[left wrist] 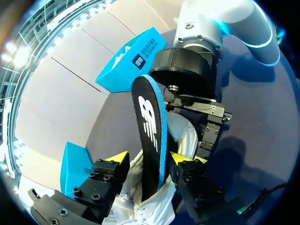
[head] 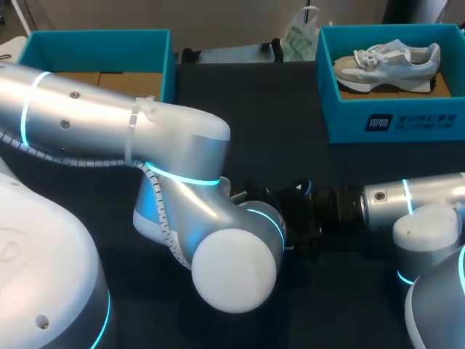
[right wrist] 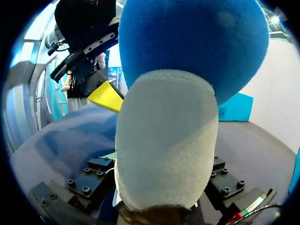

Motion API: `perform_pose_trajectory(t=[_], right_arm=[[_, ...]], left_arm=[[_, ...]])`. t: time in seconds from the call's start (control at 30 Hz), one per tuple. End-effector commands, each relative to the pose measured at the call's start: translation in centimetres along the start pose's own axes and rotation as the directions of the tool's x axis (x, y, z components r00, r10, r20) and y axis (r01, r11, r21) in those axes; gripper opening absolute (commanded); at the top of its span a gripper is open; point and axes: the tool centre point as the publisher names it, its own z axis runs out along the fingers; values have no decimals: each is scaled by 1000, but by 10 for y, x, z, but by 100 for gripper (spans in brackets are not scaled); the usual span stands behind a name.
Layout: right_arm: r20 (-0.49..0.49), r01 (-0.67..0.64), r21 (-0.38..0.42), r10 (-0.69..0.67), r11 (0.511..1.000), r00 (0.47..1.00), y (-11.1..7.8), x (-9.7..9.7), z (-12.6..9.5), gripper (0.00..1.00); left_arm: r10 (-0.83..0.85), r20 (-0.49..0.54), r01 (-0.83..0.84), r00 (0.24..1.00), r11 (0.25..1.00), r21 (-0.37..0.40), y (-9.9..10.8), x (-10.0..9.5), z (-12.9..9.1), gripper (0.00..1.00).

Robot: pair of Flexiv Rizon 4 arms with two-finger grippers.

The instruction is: Take the shoe out of the shoebox, open the shoe tongue, remove and reinsert the insole, then place the shoe into the shoebox

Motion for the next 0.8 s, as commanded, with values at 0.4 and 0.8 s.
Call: perform_pose_trajectory(t=[0.4, 0.8], right_arm=[[1, -1, 6, 1, 1000, 1000, 3, 1, 1, 0], [1, -1, 6, 1, 1000, 1000, 3, 1, 1, 0]], left_arm=[[6, 37, -6, 999, 1000, -1, 0, 1, 11, 55], [-13, 68, 13, 998, 1000, 12, 2, -9, 7, 51]])
